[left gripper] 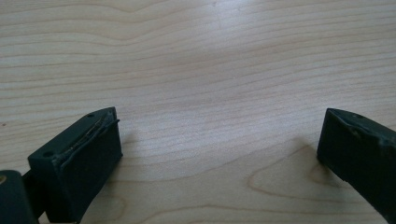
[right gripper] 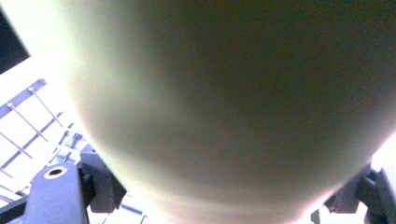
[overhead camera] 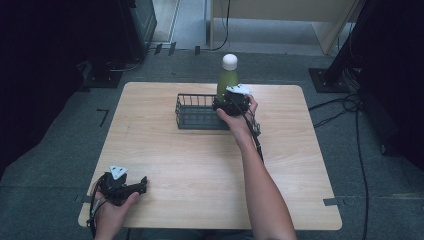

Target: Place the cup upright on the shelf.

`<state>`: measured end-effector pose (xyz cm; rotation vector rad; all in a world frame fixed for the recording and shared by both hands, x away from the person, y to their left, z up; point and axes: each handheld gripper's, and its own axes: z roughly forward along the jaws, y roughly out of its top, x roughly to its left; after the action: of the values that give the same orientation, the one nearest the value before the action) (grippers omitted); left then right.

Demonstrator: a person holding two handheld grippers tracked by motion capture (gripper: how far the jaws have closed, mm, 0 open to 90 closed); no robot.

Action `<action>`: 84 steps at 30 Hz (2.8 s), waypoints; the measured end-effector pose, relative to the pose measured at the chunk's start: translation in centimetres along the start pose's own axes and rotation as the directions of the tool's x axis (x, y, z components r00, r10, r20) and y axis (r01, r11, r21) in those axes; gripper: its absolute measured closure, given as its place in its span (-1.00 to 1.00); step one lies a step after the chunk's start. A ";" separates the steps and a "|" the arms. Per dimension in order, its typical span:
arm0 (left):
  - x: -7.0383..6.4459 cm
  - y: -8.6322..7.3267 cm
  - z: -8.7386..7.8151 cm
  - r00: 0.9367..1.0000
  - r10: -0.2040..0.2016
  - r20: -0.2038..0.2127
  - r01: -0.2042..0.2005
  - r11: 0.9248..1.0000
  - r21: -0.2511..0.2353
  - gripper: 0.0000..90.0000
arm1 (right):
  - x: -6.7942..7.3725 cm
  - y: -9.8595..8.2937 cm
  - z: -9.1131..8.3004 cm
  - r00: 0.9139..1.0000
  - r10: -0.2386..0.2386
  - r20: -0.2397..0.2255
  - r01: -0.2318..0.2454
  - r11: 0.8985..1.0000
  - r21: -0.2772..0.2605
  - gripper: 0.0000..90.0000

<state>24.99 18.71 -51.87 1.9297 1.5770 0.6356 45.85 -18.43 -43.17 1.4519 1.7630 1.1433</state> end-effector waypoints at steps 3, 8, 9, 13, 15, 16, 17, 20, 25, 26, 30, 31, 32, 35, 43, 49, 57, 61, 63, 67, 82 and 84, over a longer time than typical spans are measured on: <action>0.0 0.0 0.0 1.000 0.000 0.000 0.000 1.000 0.000 -1.00 | 0.0 0.0 0.0 1.000 -0.006 -0.008 0.006 1.000 0.006 -0.58; 0.0 0.0 0.0 1.000 0.000 0.000 0.000 1.000 0.000 -1.00 | -0.2 0.0 0.0 1.000 -0.005 -0.025 0.005 1.000 0.011 -0.63; 0.0 0.0 0.0 1.000 -0.001 0.000 0.001 1.000 0.000 -1.00 | -0.2 0.0 0.0 1.000 -0.005 -0.028 0.005 1.000 0.016 -0.68; 0.0 0.0 0.0 1.000 0.000 0.000 0.000 1.000 0.000 -1.00 | -0.4 0.1 -0.1 0.999 0.001 -0.047 0.000 1.000 0.014 -0.78; 0.0 0.0 0.0 1.000 0.000 0.000 0.000 1.000 0.000 -1.00 | -0.6 0.2 -0.3 0.997 0.015 -0.071 -0.014 1.000 0.010 -0.84; 0.0 0.0 0.0 1.000 0.000 0.000 0.000 1.000 0.000 -1.00 | -0.7 0.2 -0.4 0.997 0.017 -0.077 -0.017 1.000 0.009 -0.88; 0.0 0.0 0.0 1.000 0.000 0.000 0.000 1.000 0.000 -1.00 | -0.7 0.3 -0.4 0.997 0.015 -0.077 -0.014 1.000 0.008 -0.93; 0.0 0.0 0.0 1.000 0.001 0.000 -0.001 1.000 0.000 -1.00 | -0.8 0.3 -0.7 0.996 0.010 -0.084 -0.009 1.000 0.012 -0.99; 0.0 0.0 0.0 1.000 0.000 0.000 0.000 1.000 0.000 -1.00 | -0.7 0.3 -1.4 0.996 -0.003 -0.088 0.004 1.000 0.013 -1.00; 0.0 0.0 0.0 1.000 0.001 0.000 -0.001 1.000 0.000 -1.00 | -0.7 0.3 -1.5 0.996 -0.001 -0.088 0.002 1.000 0.011 -1.00; 0.0 0.0 0.0 1.000 0.000 0.000 0.000 1.000 0.000 -1.00 | -0.9 0.2 -2.3 0.995 0.005 -0.101 -0.004 1.000 0.008 -1.00; 0.0 0.0 0.0 1.000 0.000 0.000 0.000 1.000 0.000 -1.00 | -0.9 0.2 -2.5 0.995 0.003 -0.104 -0.002 1.000 0.005 -1.00; 0.0 0.0 0.0 1.000 0.000 0.000 0.000 1.000 0.000 -1.00 | -0.9 0.2 -2.8 0.995 -0.004 -0.102 0.004 1.000 0.001 -1.00; 0.0 0.0 0.0 1.000 0.000 0.000 0.000 1.000 0.000 -1.00 | -1.1 0.0 -3.4 0.995 -0.009 -0.102 0.009 1.000 0.001 -1.00; 0.0 0.0 0.0 1.000 0.001 0.000 -0.001 1.000 0.000 -1.00 | -2.5 -1.4 -4.8 0.996 -0.013 -0.092 0.014 1.000 0.008 -1.00; 0.0 0.0 0.0 1.000 0.000 0.000 0.000 1.000 0.000 -1.00 | -3.5 -2.5 -5.9 0.996 -0.014 -0.085 0.015 1.000 0.008 -1.00; 0.0 0.0 0.0 1.000 0.000 0.000 0.000 1.000 0.000 -1.00 | -4.8 -4.1 -7.3 0.997 -0.005 -0.072 0.006 1.000 0.013 -1.00; 0.0 0.0 0.0 1.000 0.001 0.000 -0.001 1.000 0.000 -1.00 | -5.6 -5.0 -7.9 0.998 -0.005 -0.061 0.006 1.000 0.019 -1.00; 0.0 0.0 0.0 1.000 0.001 0.000 -0.001 1.000 0.000 -1.00 | -6.0 -5.5 -8.3 0.999 0.001 -0.053 0.001 1.000 0.026 -1.00; 0.0 0.0 0.0 1.000 0.001 0.000 -0.001 1.000 0.000 -1.00 | -7.0 -6.2 -8.9 0.999 0.014 -0.033 -0.013 1.000 0.027 -1.00; 0.0 0.0 0.0 1.000 0.003 0.000 -0.003 1.000 0.000 -1.00 | -10.5 -9.5 -11.7 0.999 0.043 0.027 -0.044 0.998 0.047 -1.00; 0.0 0.0 0.0 1.000 0.003 0.000 -0.003 1.000 0.000 -1.00 | -11.0 -10.0 -12.1 0.998 0.051 0.035 -0.053 0.997 0.054 -1.00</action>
<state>24.99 18.72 -51.87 1.9324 1.5748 0.6368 33.53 -32.51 -47.33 1.5486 1.7553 1.0986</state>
